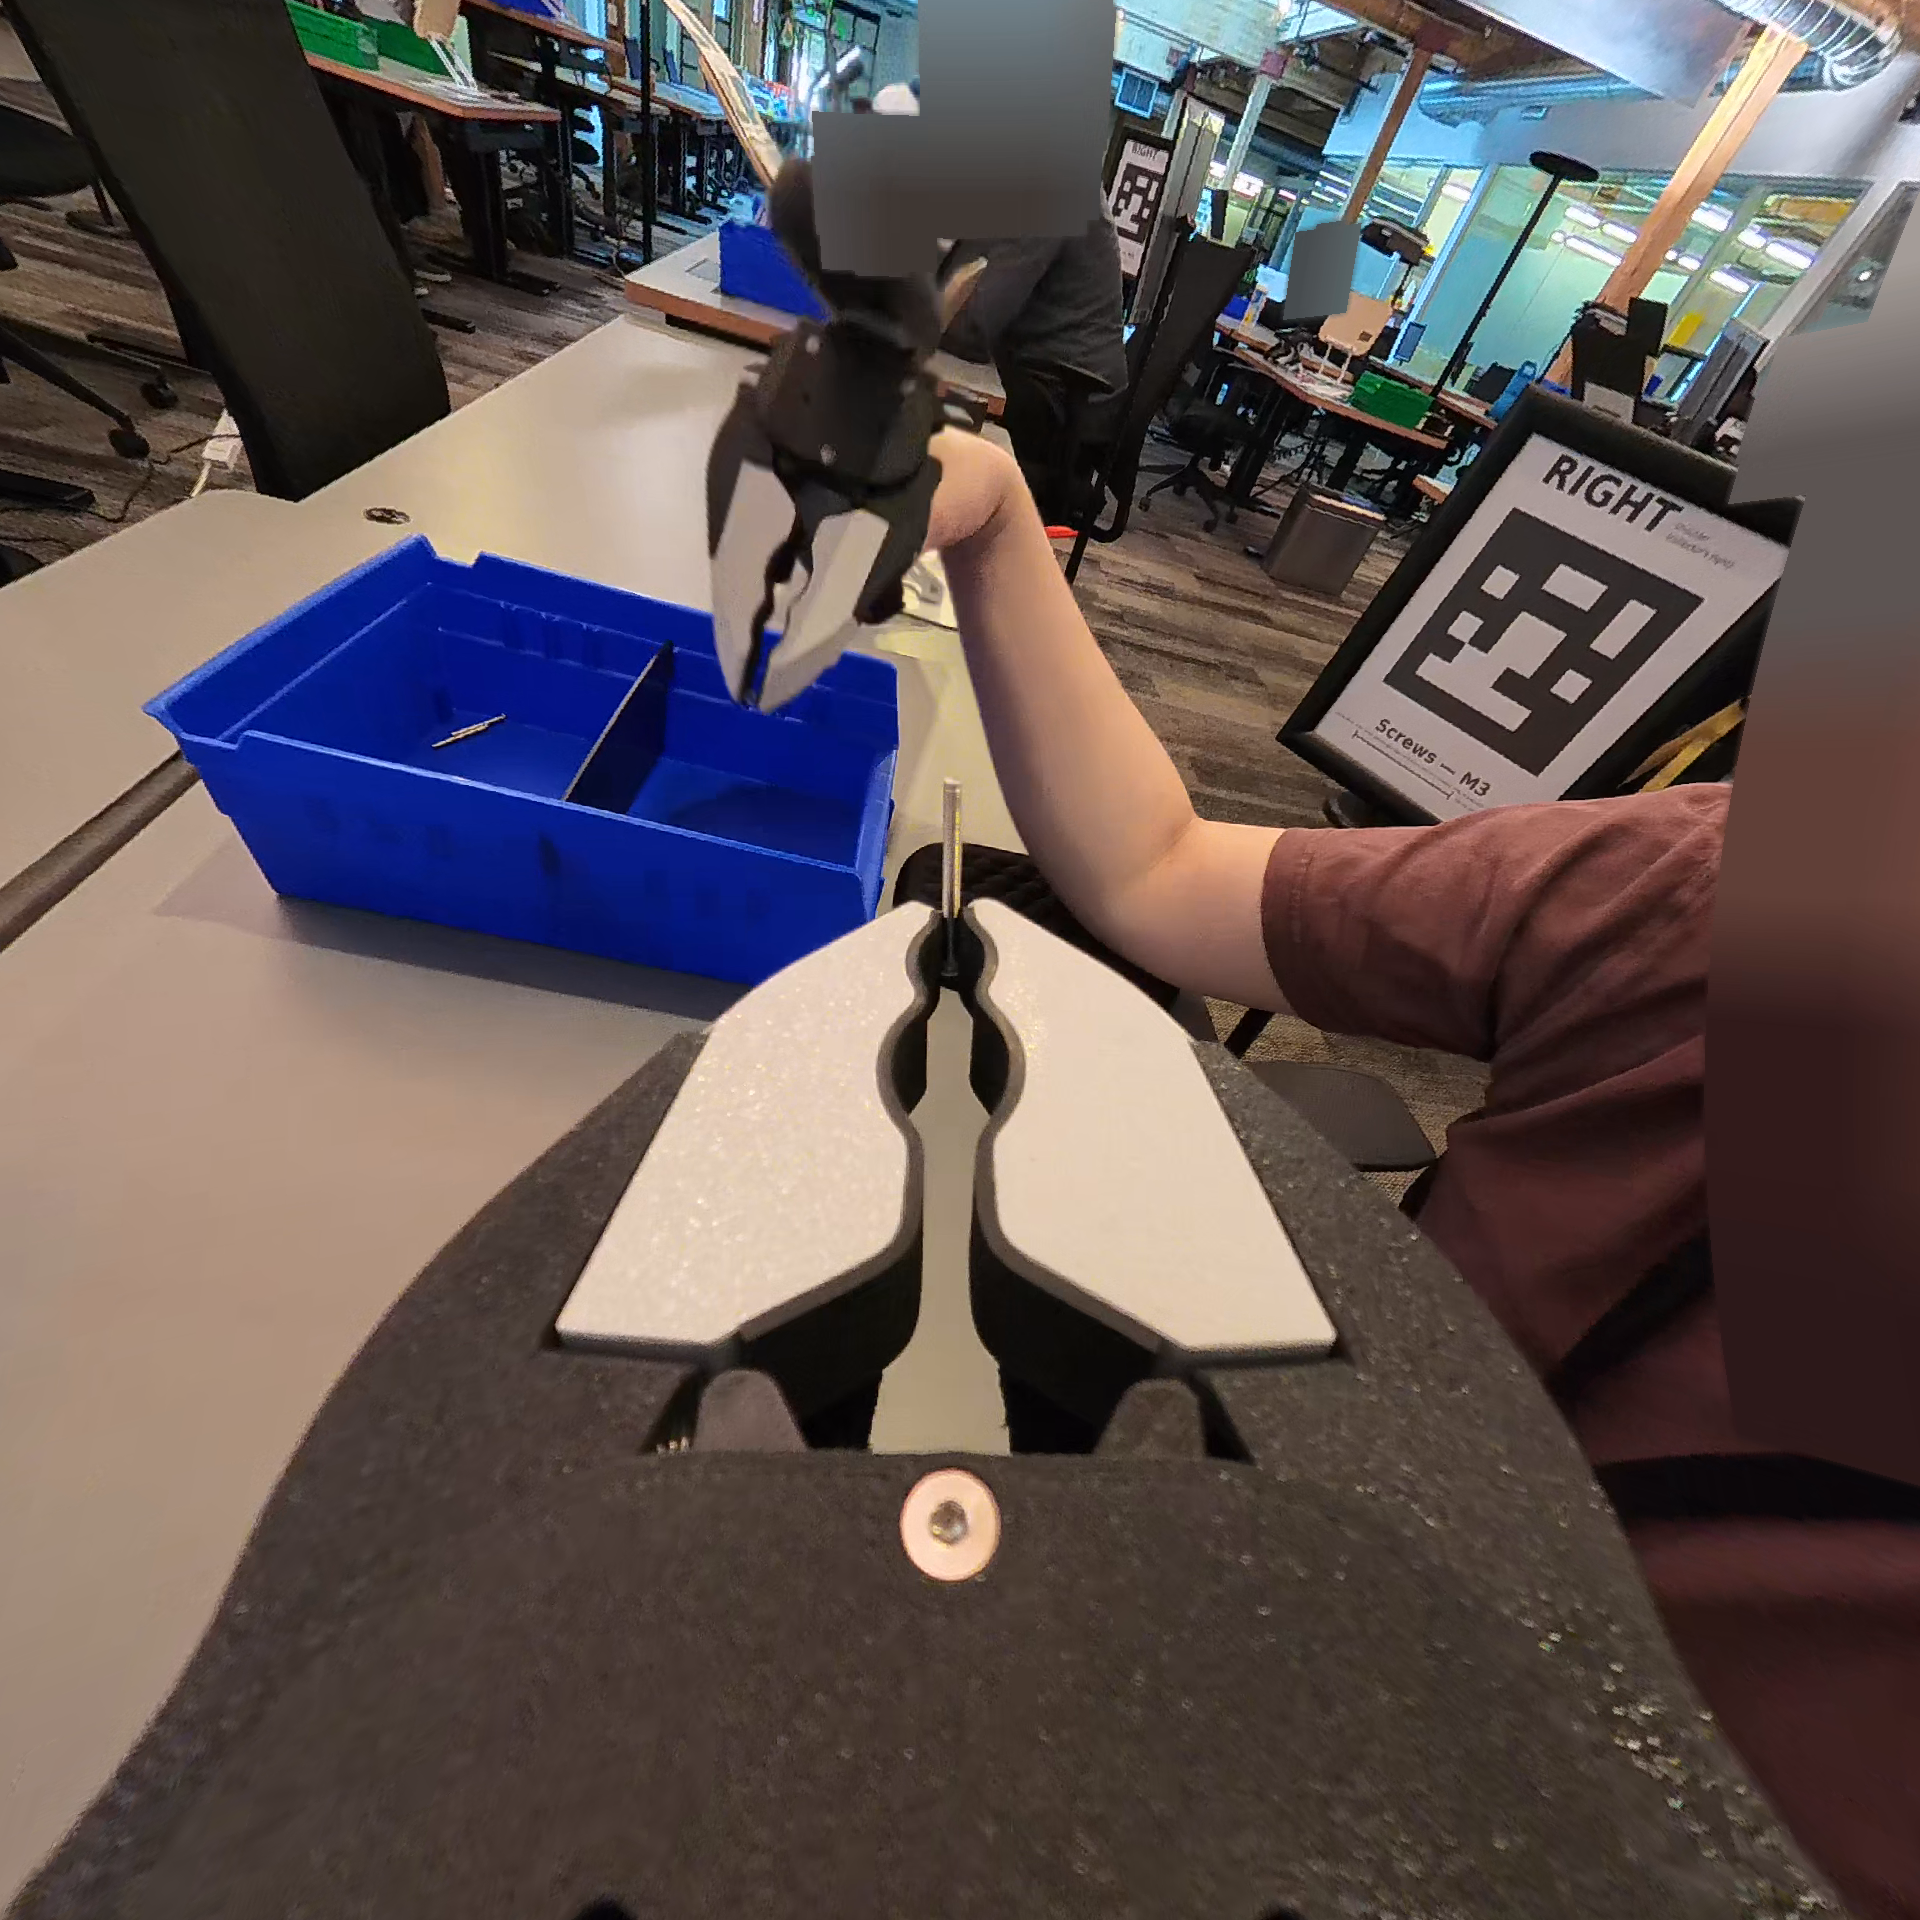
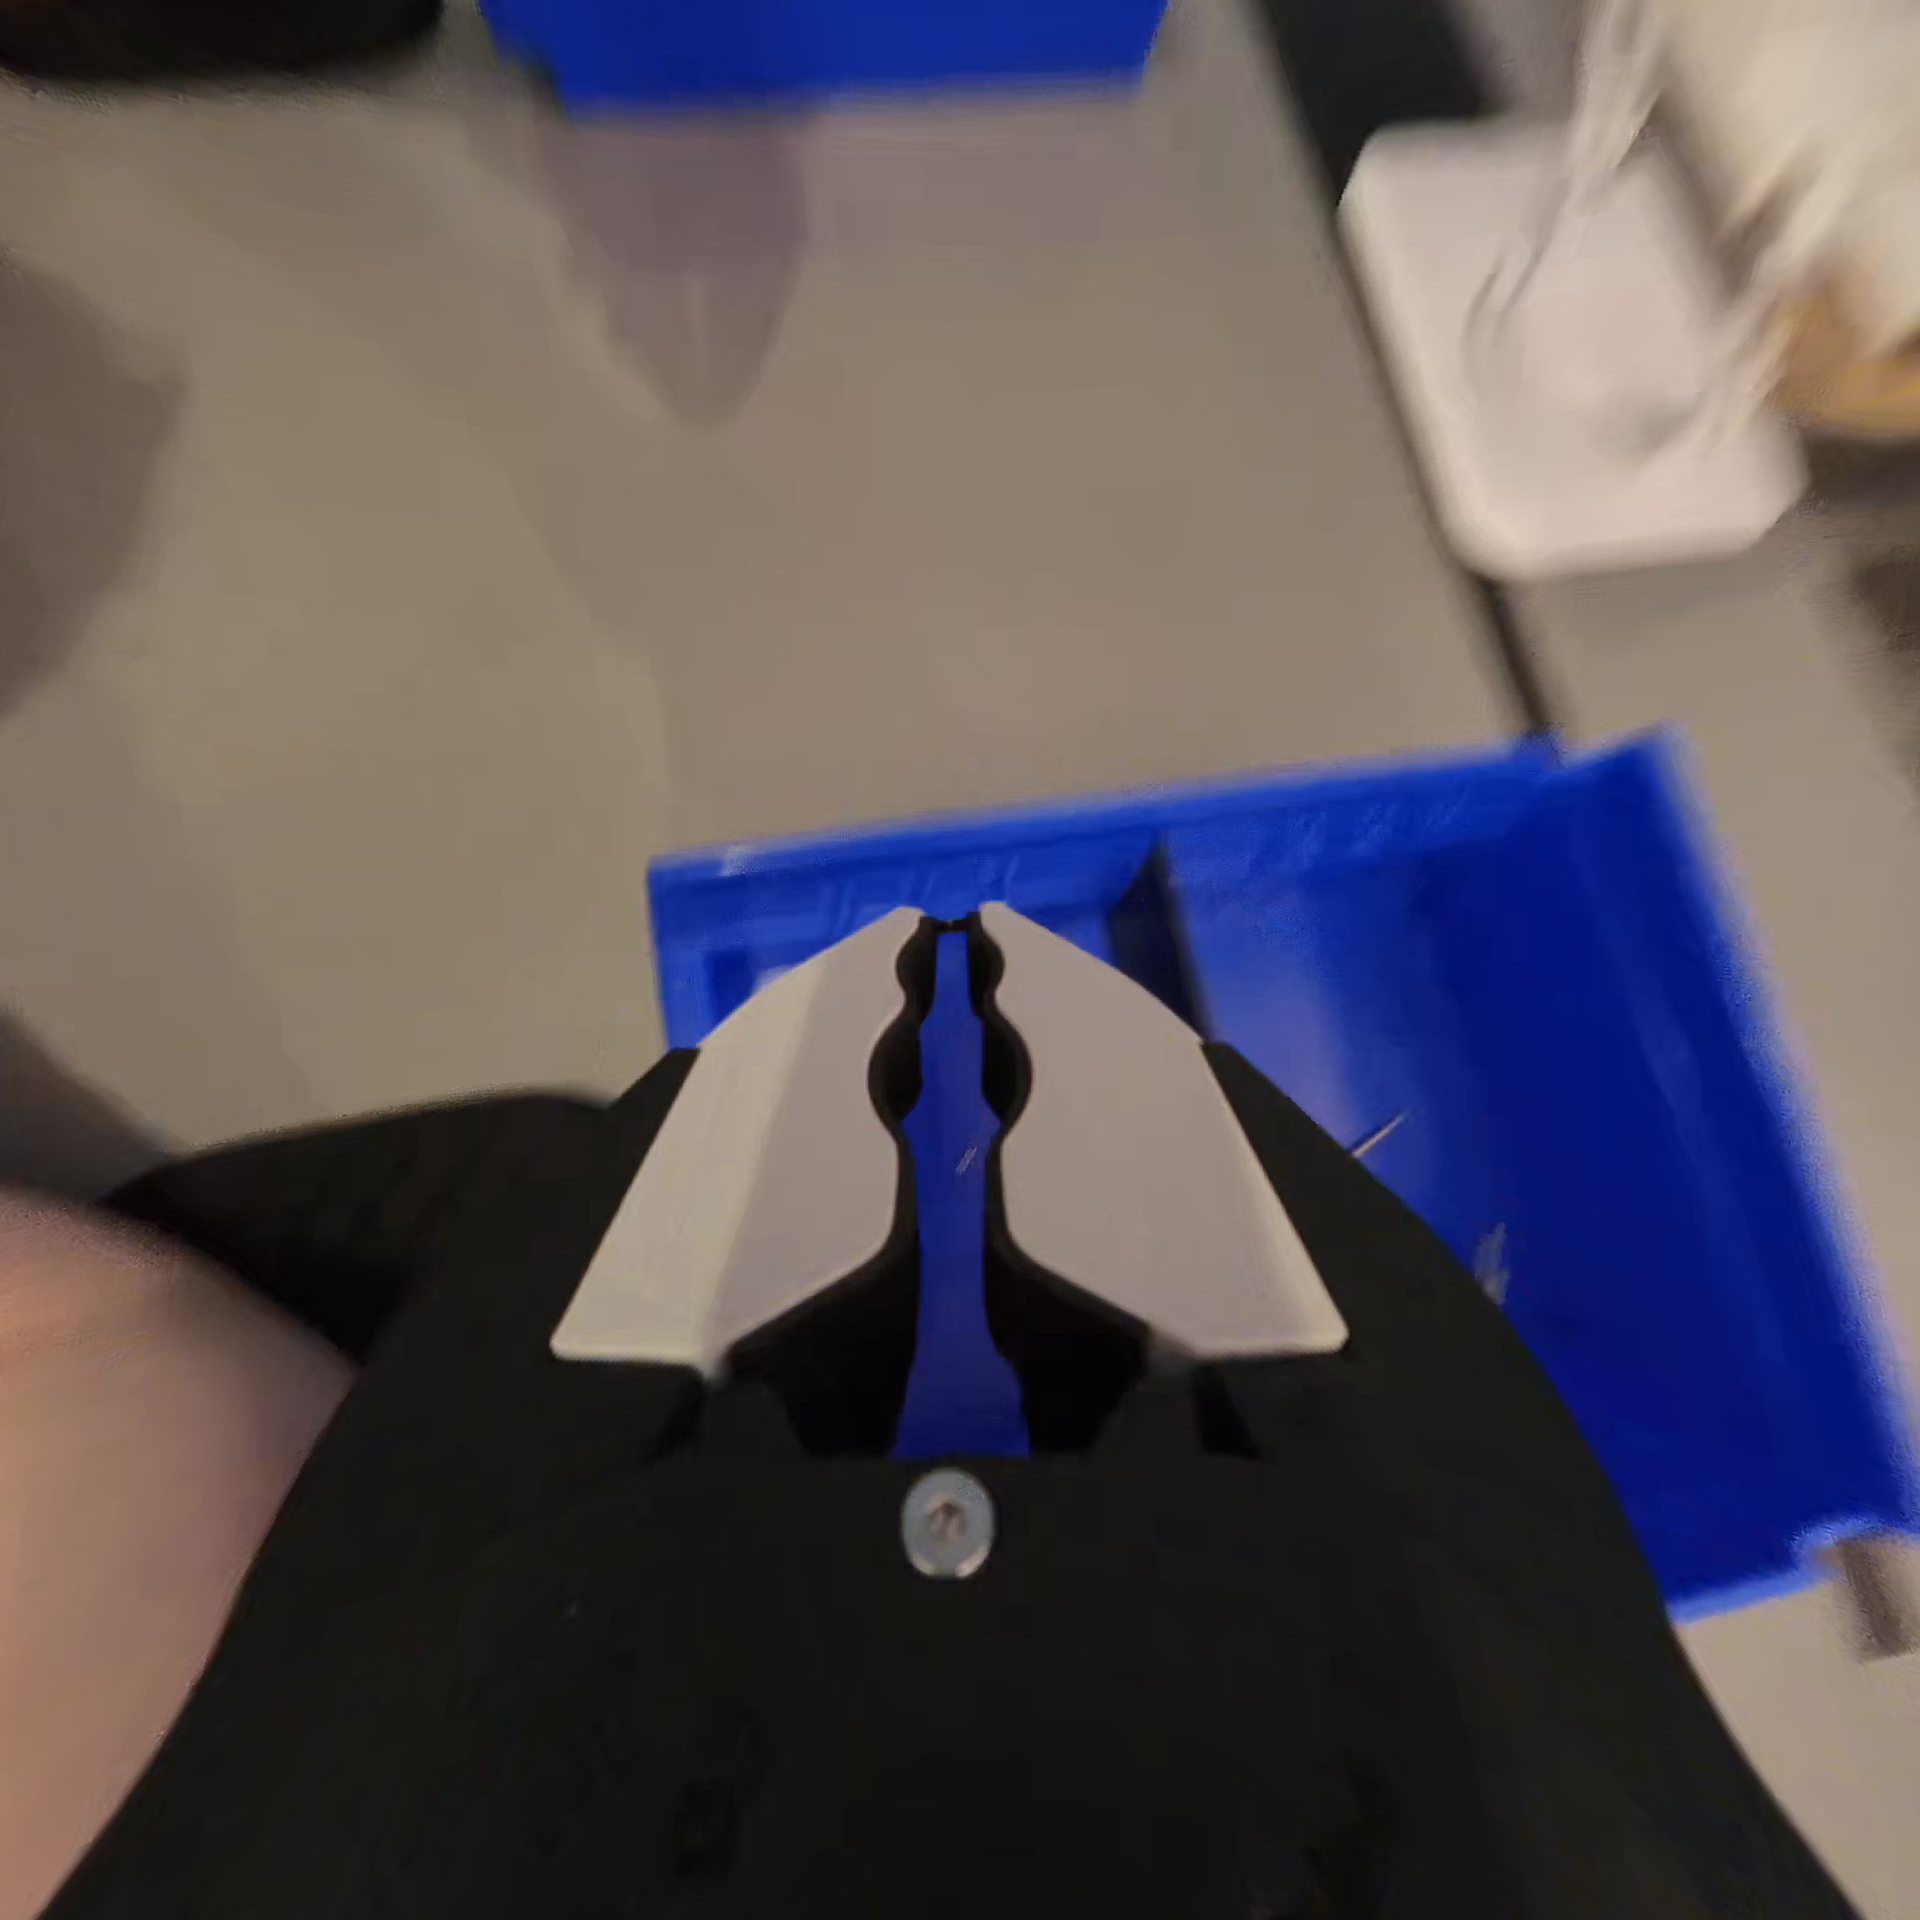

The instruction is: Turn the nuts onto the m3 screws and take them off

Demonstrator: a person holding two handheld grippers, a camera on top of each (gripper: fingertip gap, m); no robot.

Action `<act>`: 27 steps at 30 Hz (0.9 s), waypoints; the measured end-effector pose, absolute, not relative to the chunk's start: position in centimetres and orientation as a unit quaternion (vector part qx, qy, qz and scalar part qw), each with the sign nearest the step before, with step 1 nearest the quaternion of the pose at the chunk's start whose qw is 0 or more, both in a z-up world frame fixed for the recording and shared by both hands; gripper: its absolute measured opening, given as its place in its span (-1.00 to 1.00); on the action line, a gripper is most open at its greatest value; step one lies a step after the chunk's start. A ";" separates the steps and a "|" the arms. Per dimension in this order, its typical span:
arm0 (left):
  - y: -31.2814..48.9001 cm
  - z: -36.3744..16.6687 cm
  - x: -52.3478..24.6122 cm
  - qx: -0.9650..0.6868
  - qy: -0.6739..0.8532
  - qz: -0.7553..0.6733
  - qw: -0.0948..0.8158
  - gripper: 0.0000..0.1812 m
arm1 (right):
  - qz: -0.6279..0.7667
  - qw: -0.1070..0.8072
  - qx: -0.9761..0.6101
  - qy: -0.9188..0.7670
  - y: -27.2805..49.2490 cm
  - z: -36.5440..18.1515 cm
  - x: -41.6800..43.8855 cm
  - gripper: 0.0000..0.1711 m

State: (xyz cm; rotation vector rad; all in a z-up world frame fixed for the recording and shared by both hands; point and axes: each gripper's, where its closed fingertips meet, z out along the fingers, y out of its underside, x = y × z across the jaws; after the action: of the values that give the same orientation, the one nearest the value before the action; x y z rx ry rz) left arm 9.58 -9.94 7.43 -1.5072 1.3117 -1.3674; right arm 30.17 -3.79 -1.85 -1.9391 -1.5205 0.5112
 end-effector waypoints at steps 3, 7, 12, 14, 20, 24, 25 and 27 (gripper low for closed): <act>-9.8 7.1 9.7 -0.586 0.503 -0.533 0.345 -0.98 | 0.195 0.214 -0.776 -0.560 -4.3 -6.4 33.1 -0.91; -9.7 6.7 9.9 -0.590 0.505 -0.531 0.341 -0.98 | 0.245 0.145 -0.800 -0.528 -4.2 -8.7 32.9 -0.92; -9.8 6.5 10.1 -0.591 0.506 -0.532 0.335 -0.98 | 0.225 0.058 -0.833 -0.502 -4.4 -11.7 33.9 -0.92; -9.9 6.4 10.1 -0.591 0.506 -0.533 0.332 -0.98 | 0.234 0.039 -0.841 -0.487 -4.5 -12.1 33.9 -0.89; -9.9 6.7 10.0 -0.588 0.505 -0.534 0.336 -0.98 | 0.255 0.162 -0.824 -0.479 -2.3 -7.8 32.3 -0.67; -9.3 6.6 10.1 -0.593 0.500 -0.520 0.358 -0.98 | 0.265 0.349 -0.696 -0.569 -3.4 0.8 26.9 -0.65; -9.1 6.6 10.1 -0.594 0.499 -0.516 0.363 -0.98 | 0.273 0.390 -0.659 -0.582 -4.0 3.1 25.0 -0.65; -8.7 6.7 10.0 -0.594 0.493 -0.513 0.375 -0.98 | 0.296 0.457 -0.602 -0.584 -4.8 7.1 21.3 -0.65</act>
State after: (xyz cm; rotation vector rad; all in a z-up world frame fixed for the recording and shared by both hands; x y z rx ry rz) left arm 10.02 -8.72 6.70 -1.5210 1.2631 -1.3123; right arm 21.28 -4.81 7.08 -1.4835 -1.4405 0.7291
